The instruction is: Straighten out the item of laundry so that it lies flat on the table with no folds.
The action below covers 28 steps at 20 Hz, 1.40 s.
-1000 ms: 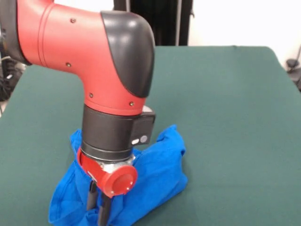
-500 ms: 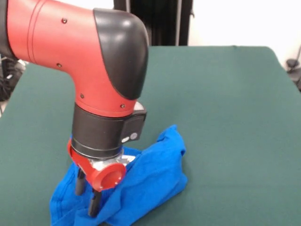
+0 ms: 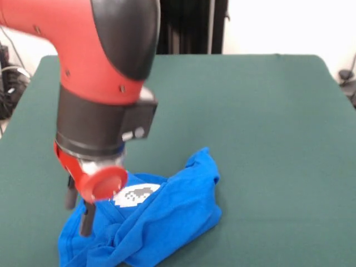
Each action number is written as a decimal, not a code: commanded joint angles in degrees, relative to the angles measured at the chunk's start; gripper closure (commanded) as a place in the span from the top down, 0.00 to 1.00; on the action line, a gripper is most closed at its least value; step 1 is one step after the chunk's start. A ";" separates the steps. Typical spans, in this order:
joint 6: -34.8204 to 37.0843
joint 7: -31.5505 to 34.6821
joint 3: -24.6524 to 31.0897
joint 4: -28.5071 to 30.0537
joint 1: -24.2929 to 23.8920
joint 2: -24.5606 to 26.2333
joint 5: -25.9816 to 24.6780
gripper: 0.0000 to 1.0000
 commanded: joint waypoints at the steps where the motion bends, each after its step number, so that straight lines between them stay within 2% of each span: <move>1: 14.56 -3.86 6.53 10.04 2.26 -7.61 6.76 1.00; 7: 17.59 1.48 5.81 14.67 3.81 -8.81 11.20 1.00; 12: 23.34 3.29 7.24 17.28 3.63 -7.97 16.66 1.00; 19: 26.63 10.51 3.50 18.01 7.03 -5.76 19.93 1.00; 28: 20.87 10.55 2.32 20.11 7.26 -3.64 21.65 1.00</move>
